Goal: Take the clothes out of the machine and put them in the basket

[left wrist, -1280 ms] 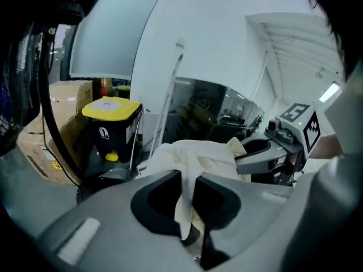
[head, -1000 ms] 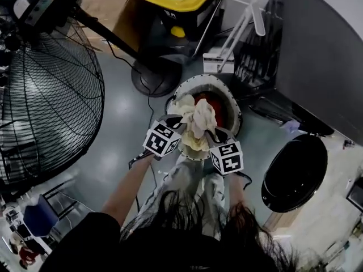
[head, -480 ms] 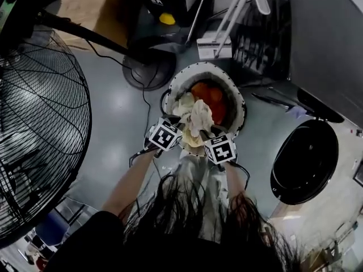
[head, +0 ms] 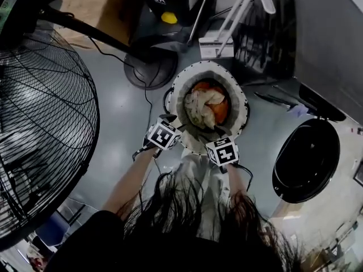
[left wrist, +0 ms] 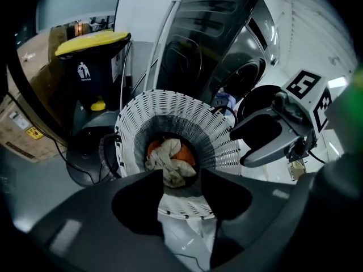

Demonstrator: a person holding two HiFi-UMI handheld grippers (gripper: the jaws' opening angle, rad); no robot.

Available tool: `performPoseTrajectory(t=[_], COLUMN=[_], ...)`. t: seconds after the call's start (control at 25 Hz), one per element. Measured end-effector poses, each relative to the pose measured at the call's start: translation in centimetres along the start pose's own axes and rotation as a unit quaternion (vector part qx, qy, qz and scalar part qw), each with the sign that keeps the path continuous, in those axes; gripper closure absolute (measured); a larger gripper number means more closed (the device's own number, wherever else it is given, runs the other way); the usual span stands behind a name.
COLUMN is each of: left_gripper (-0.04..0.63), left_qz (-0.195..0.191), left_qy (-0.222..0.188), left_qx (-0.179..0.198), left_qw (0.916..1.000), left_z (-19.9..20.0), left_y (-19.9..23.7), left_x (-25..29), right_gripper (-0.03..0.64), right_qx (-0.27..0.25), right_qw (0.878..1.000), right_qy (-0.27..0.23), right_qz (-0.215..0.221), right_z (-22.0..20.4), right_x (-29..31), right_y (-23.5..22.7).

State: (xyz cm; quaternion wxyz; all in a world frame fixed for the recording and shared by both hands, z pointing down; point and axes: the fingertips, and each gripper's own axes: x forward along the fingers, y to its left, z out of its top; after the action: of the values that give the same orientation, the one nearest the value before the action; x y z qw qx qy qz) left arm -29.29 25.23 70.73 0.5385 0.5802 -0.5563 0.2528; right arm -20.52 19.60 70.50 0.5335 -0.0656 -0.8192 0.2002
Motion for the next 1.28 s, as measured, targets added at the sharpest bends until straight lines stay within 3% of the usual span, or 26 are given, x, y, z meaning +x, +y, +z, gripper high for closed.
performPoseTrajectory(t=[0.28,0.76,1.28], left_gripper=[0.396,0.399,0.439], left_qz=[-0.001,-0.035,-0.071], left_qy=[-0.026,-0.069,-0.098], left_qx=[0.039,0.100,0.161], left_qw=[0.9989,0.9920,0.9794], left_z=[1.5,6.8,12.7], left_y=[-1.6,-6.8,-14.1], left_x=[-0.9,-0.9,-0.5], right_gripper=[0.305,0.320,0.334], right_qx=[0.019,0.086,0.171], right_qw=[0.999,0.989,0.958], right_qy=[-0.040,-0.110,-0.198], right_qz=[-0.014,-0.050,-0.116], right_z=[0.6,-0.9,-3.6], right_x=[-2.1,-6.6,-12.8], right_y=[-0.7,-4.0,-11.9])
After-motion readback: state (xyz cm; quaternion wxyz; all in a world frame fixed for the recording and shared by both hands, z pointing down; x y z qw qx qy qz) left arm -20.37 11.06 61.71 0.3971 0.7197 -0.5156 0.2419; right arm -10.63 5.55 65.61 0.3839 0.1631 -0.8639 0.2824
